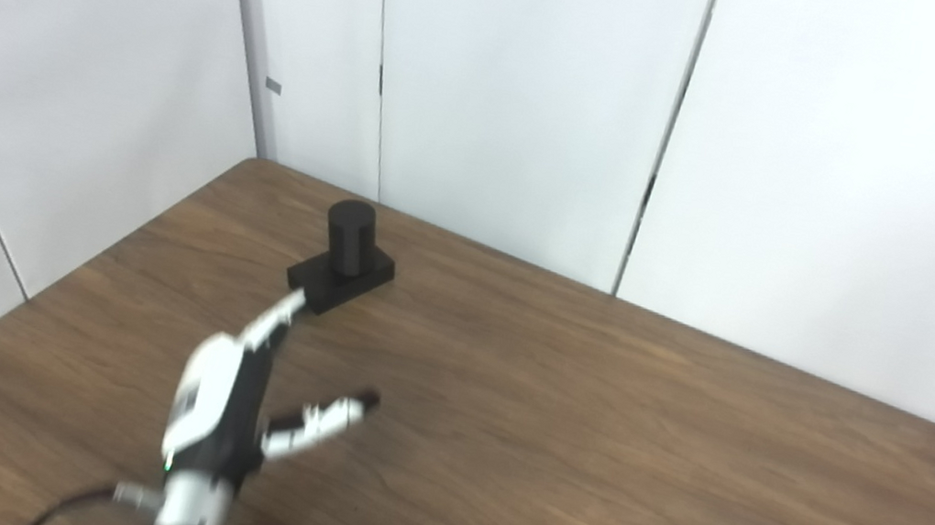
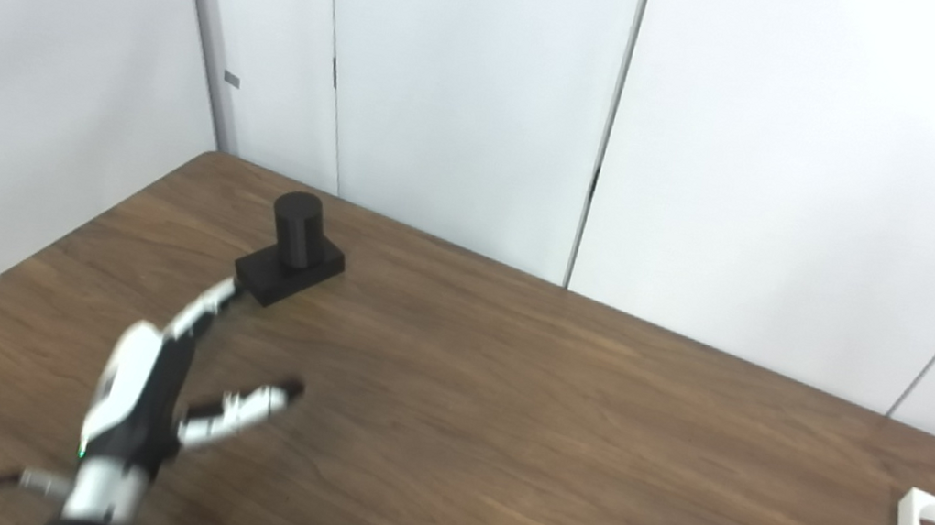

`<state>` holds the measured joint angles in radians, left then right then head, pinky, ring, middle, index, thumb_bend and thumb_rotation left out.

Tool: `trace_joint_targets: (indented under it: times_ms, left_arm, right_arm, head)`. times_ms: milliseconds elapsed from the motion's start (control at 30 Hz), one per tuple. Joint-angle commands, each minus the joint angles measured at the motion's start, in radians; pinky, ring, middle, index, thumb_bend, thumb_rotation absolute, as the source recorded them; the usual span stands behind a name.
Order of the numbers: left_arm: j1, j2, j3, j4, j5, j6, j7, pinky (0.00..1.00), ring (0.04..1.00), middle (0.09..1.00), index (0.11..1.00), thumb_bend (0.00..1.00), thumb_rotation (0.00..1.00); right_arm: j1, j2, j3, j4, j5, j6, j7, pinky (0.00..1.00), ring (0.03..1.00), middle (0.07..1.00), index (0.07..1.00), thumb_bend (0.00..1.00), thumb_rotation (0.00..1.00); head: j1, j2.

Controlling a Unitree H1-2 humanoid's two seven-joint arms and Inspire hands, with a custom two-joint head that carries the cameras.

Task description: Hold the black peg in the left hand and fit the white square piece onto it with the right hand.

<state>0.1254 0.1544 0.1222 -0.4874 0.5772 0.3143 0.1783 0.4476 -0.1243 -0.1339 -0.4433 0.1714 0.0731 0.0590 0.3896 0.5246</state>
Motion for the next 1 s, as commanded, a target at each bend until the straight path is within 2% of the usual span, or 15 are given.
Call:
trace_joint_targets:
  times_ms: [0,100,167,267,400,500,667,867,967]
  left_arm:
    - [-0.045,0.022,0.03,-0.011,0.012,0.042,-0.013,0.83,0.894,0.898,0.896,0.91,0.45]
    - [-0.086,0.035,0.061,0.006,0.003,0.084,-0.033,0.8,0.892,0.912,0.884,0.92,0.44]
    - [-0.112,0.053,0.073,0.031,0.015,0.101,-0.039,0.74,0.882,0.916,0.884,0.92,0.43]
    - [-0.147,0.076,0.082,0.083,0.038,0.114,-0.028,0.71,0.895,0.921,0.869,0.92,0.42]
    - [-0.187,0.12,0.081,0.178,0.067,0.095,-0.002,0.73,0.907,0.911,0.852,0.95,0.42]
    - [-0.214,0.154,0.065,0.237,0.099,0.109,-0.001,0.79,0.919,0.906,0.856,0.98,0.48]
    - [-0.262,0.192,0.056,0.319,0.124,0.124,0.002,0.84,0.923,0.901,0.848,0.97,0.51]
    - [-0.311,0.212,0.063,0.405,0.084,0.112,0.002,0.81,0.913,0.891,0.825,0.99,0.5]
    - [-0.334,0.22,0.056,0.443,0.079,0.121,0.0,0.82,0.912,0.894,0.822,1.0,0.48]
  right_arm:
    - [-0.002,-0.008,-0.004,-0.019,0.007,-0.009,0.006,0.98,0.949,0.905,0.932,0.43,1.0]
    - [0.0,-0.007,-0.004,-0.022,0.016,0.002,0.007,1.0,0.952,0.897,0.934,0.45,1.0]
    - [0.0,-0.006,-0.004,-0.021,0.019,0.0,0.007,0.99,0.949,0.893,0.932,0.46,1.0]
    - [0.0,-0.006,-0.002,-0.021,0.021,-0.002,0.008,1.0,0.945,0.888,0.928,0.47,1.0]
    - [0.0,-0.002,0.0,-0.025,0.013,0.001,0.004,0.97,0.932,0.877,0.915,0.46,1.0]
    - [0.0,-0.001,0.002,-0.023,0.005,-0.006,0.002,0.98,0.923,0.875,0.916,0.46,1.0]
    - [0.002,0.0,0.005,-0.022,-0.002,-0.014,0.0,0.94,0.91,0.875,0.905,0.45,1.0]
    - [0.007,0.001,0.012,-0.015,-0.029,-0.029,-0.005,0.92,0.899,0.866,0.903,0.42,1.0]
    - [0.008,0.001,0.014,-0.016,-0.039,-0.029,-0.006,0.9,0.907,0.876,0.908,0.43,1.0]
  head:
    - [0.001,0.002]
    - [-0.003,0.005]
    - [-0.005,0.006]
    - [-0.008,0.008]
    - [-0.012,0.009]
    - [-0.014,0.011]
    - [-0.023,0.01]
    - [-0.031,0.005]
    - [-0.031,0.005]
